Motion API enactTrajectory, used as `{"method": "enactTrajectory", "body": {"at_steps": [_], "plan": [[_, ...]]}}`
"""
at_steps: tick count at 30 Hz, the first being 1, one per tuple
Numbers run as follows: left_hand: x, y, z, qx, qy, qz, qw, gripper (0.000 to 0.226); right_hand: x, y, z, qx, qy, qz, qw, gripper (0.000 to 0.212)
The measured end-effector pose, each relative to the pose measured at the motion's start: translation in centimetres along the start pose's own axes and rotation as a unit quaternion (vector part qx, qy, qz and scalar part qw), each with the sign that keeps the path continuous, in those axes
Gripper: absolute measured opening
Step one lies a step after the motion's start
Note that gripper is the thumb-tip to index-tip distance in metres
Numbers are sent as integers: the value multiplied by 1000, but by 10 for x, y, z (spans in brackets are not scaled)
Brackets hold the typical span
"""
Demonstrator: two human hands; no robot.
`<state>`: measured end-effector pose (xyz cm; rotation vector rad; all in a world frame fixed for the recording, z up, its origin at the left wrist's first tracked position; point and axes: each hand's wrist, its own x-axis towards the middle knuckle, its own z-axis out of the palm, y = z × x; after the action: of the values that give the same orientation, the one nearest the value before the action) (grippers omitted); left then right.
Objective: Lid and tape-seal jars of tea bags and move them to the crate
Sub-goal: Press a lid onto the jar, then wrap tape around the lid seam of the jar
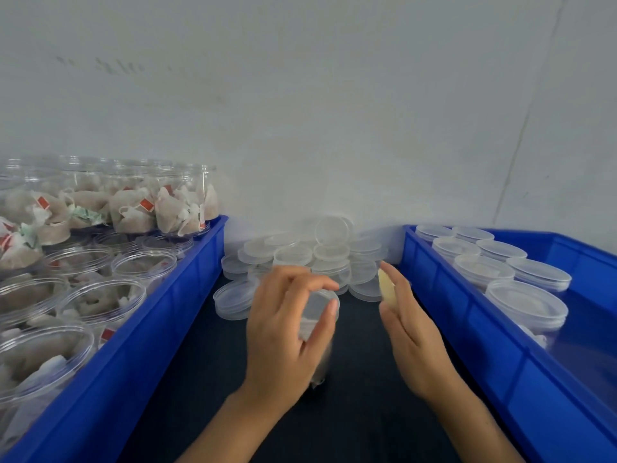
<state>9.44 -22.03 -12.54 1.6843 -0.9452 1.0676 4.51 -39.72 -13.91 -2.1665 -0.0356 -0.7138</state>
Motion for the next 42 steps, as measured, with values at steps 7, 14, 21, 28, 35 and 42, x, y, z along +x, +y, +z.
{"method": "enactTrajectory", "body": {"at_steps": [7, 14, 21, 28, 35, 42], "plan": [[-3, 9, 5, 13, -91, -52, 994, 32, -9, -37, 8, -110, -51, -164, 979, 64], [-11, -3, 6, -17, -112, -89, 990, 17, -12, -37, 19, -133, -79, -163, 974, 67], [-13, -5, 5, -34, -123, -149, 981, 36, -13, -38, 22, -146, -63, -173, 972, 66], [-13, -5, 2, -101, -150, -222, 958, 38, -15, -43, 25, -144, -63, -192, 969, 64], [-6, 0, -3, -172, -153, -278, 933, 32, -16, -49, 24, -178, -65, -208, 960, 67], [-9, -3, -2, -101, -127, -209, 964, 19, -17, -48, 23, -221, -85, -199, 951, 67]]}}
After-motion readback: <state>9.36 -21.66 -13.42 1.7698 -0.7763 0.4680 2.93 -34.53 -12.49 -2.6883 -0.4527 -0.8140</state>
